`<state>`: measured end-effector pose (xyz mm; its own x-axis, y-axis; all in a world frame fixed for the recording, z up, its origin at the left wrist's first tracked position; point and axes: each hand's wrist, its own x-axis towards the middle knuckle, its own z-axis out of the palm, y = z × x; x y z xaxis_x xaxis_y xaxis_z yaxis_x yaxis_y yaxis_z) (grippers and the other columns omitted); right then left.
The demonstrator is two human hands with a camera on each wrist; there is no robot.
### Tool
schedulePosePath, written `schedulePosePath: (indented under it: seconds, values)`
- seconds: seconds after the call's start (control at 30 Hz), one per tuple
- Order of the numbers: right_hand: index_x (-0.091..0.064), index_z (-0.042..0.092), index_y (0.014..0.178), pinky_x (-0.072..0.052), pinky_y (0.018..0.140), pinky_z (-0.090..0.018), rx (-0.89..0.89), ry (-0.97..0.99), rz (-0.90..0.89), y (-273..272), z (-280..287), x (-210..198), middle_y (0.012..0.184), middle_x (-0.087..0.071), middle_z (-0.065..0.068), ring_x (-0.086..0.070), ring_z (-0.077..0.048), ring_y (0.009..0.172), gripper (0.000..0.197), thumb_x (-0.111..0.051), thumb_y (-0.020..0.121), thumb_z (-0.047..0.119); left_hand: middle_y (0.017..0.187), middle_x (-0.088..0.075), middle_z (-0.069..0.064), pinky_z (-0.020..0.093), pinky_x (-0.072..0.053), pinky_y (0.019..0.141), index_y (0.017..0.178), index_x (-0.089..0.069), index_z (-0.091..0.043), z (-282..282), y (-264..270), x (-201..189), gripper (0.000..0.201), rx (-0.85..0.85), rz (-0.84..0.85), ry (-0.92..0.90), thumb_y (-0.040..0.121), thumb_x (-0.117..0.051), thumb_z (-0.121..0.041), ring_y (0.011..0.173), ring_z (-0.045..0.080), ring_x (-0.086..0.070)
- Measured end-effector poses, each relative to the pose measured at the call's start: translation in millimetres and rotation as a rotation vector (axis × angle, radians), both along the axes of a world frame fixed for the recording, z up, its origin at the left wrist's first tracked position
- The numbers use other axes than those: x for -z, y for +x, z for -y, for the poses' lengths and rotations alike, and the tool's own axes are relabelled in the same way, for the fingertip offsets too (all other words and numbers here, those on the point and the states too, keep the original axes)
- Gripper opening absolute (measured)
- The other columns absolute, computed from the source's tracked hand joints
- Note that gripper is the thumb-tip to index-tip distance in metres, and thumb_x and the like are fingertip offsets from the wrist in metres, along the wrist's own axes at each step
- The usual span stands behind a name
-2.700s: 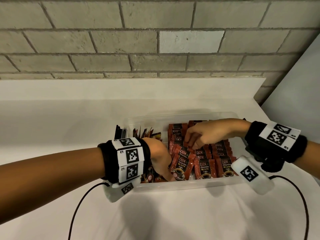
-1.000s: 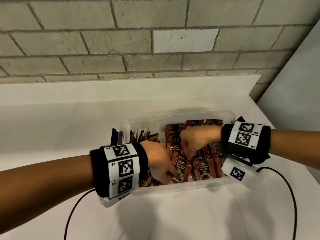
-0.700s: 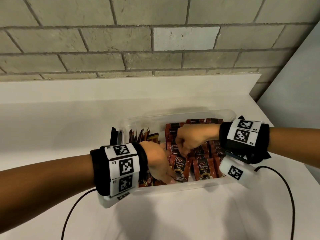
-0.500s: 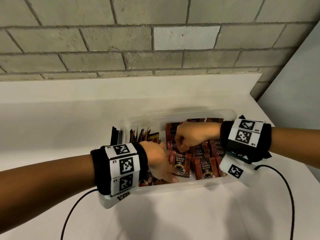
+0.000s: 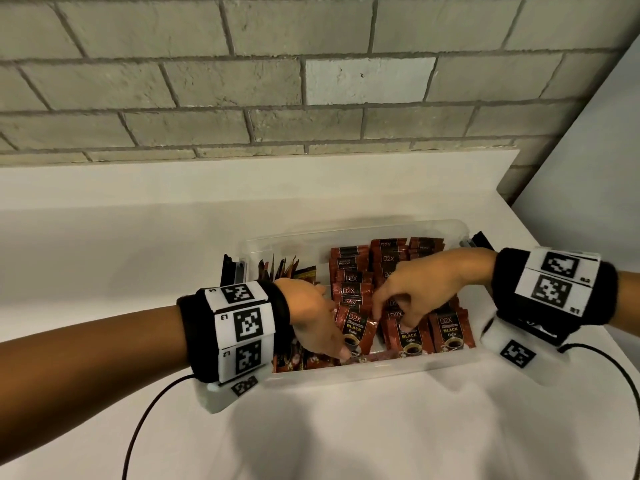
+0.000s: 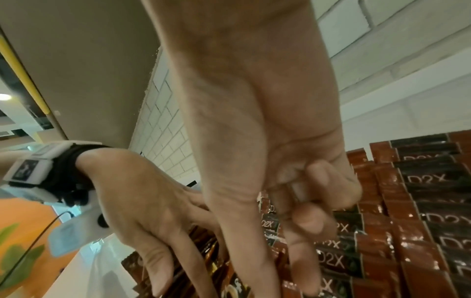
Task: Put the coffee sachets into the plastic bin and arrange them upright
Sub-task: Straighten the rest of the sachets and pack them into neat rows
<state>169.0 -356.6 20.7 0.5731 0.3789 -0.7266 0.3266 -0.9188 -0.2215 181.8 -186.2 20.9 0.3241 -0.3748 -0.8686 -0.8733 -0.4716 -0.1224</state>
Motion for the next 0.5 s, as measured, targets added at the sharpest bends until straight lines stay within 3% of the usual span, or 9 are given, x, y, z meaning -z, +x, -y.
schedulePosePath:
  seconds: [0.13, 0.2, 0.4, 0.5]
  values:
    - [-0.044, 0.024, 0.139, -0.031, 0.052, -0.011, -0.057, -0.06, 0.024, -3.1, -5.4, 2.2, 0.069, -0.037, 0.018, -0.036, 0.005, 0.058, 0.051, -0.062, 0.09, 0.026, 0.155, -0.013, 0.002, 0.051, -0.01, 0.113, 0.148, -0.021, -0.037, -1.8, -0.8, -4.7, 0.054, 0.017, 0.009, 0.003, 0.098, -0.018, -0.056, 0.144, 0.031, 0.002]
    - [-0.048, 0.021, 0.136, -0.035, 0.051, -0.007, -0.057, -0.02, 0.039, -1.7, -5.5, 1.8, 0.071, -0.041, 0.016, -0.039, 0.004, 0.058, 0.049, -0.062, 0.09, 0.028, 0.154, -0.015, 0.001, 0.051, -0.014, 0.112, 0.147, -0.024, -0.037, -3.8, 0.4, -7.0, 0.053, 0.041, 0.017, 0.014, 0.098, -0.021, -0.056, 0.144, 0.03, 0.001]
    - [-0.058, 0.022, 0.123, -0.036, 0.052, -0.006, -0.038, 0.097, 0.012, 1.0, -9.5, 5.4, 0.083, -0.061, 0.002, -0.049, 0.0, 0.062, 0.038, -0.063, 0.088, 0.035, 0.155, -0.016, -0.004, 0.051, -0.01, 0.113, 0.145, -0.025, -0.044, -9.8, 4.4, -6.9, 0.048, 0.065, -0.018, 0.009, 0.098, -0.024, -0.055, 0.143, 0.029, 0.007]
    - [-0.062, 0.022, 0.116, -0.036, 0.057, -0.013, -0.016, 0.12, 0.015, -0.5, -11.3, 10.4, 0.079, -0.056, 0.008, -0.049, -0.001, 0.064, 0.031, -0.065, 0.087, 0.034, 0.154, -0.018, -0.005, 0.052, -0.005, 0.113, 0.145, -0.026, -0.045, -12.0, 5.2, -4.1, 0.048, 0.057, -0.033, -0.009, 0.098, -0.025, -0.054, 0.143, 0.029, 0.01]
